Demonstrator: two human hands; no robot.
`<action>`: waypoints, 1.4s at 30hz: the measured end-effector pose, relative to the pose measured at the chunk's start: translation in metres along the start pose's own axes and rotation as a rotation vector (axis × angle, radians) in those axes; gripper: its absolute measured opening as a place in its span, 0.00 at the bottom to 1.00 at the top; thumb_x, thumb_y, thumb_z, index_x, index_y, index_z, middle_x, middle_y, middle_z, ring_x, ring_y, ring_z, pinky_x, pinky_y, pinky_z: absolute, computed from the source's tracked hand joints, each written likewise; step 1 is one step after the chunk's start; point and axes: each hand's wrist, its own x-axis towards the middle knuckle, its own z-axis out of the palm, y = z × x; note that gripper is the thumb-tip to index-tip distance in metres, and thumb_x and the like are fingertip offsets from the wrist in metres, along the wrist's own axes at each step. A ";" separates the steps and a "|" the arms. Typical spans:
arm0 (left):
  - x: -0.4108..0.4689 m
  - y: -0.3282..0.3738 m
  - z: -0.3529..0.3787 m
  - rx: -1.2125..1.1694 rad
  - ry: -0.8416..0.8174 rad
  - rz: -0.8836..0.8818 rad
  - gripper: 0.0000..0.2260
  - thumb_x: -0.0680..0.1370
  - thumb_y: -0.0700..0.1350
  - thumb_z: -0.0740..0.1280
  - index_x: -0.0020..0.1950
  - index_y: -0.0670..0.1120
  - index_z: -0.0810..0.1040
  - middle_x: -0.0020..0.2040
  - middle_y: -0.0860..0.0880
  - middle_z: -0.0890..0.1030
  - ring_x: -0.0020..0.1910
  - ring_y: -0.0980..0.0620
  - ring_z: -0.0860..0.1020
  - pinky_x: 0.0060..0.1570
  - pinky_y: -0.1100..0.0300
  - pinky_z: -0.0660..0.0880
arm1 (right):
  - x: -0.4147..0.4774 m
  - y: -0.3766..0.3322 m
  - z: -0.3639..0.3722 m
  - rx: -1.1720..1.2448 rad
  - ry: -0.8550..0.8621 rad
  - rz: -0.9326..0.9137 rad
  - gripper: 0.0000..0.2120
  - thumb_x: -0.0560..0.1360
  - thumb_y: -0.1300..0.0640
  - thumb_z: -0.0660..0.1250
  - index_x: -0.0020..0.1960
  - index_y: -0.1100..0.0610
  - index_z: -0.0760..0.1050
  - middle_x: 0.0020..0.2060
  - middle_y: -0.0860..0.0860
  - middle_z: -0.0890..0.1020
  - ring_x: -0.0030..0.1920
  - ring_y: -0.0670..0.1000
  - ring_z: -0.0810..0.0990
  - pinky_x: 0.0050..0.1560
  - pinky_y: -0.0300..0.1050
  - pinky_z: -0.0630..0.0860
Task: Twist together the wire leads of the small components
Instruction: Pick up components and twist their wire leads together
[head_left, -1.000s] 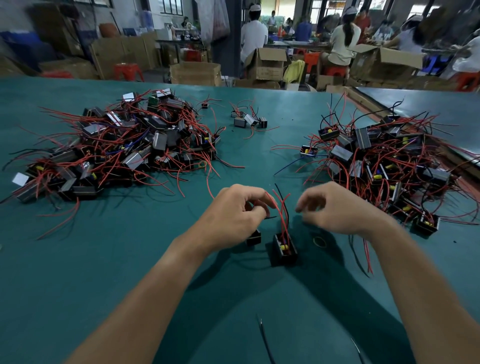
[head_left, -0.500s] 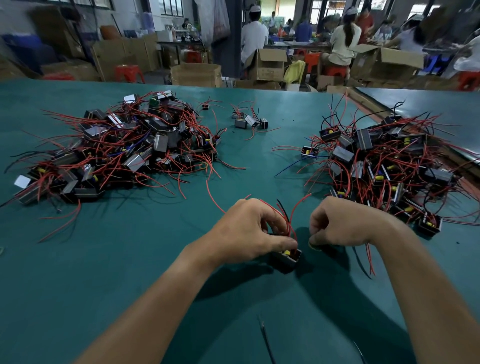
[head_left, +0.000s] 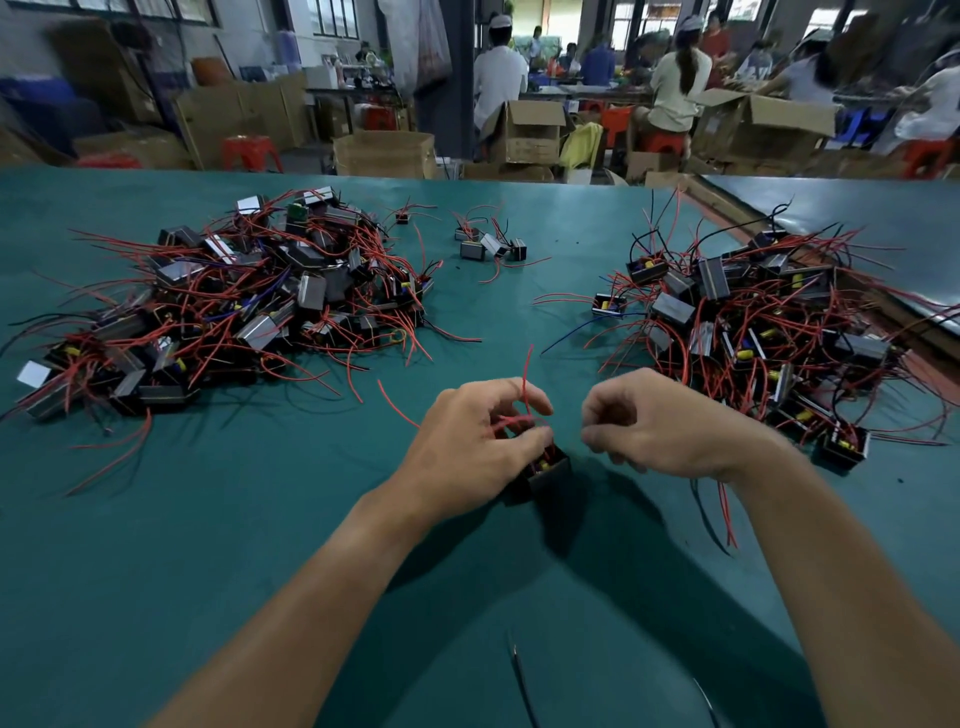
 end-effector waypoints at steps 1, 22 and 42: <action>0.001 -0.001 0.000 -0.024 -0.009 -0.004 0.04 0.73 0.44 0.72 0.46 0.52 0.82 0.33 0.55 0.81 0.32 0.56 0.75 0.36 0.63 0.73 | 0.000 -0.002 0.001 0.110 0.023 -0.021 0.08 0.75 0.65 0.69 0.39 0.59 0.77 0.26 0.49 0.78 0.25 0.45 0.74 0.28 0.38 0.72; -0.002 0.008 0.011 -0.277 -0.171 -0.058 0.16 0.77 0.56 0.60 0.38 0.47 0.77 0.28 0.51 0.75 0.31 0.48 0.72 0.33 0.52 0.68 | 0.000 -0.027 0.016 0.749 0.238 -0.290 0.06 0.76 0.70 0.66 0.44 0.62 0.79 0.29 0.48 0.80 0.25 0.47 0.71 0.27 0.38 0.72; -0.004 0.016 0.012 -0.082 -0.139 0.045 0.10 0.70 0.42 0.65 0.49 0.39 0.77 0.30 0.45 0.71 0.28 0.49 0.67 0.29 0.50 0.69 | -0.005 -0.044 0.033 0.593 0.187 -0.401 0.07 0.74 0.68 0.69 0.44 0.57 0.81 0.31 0.47 0.81 0.27 0.41 0.74 0.27 0.34 0.70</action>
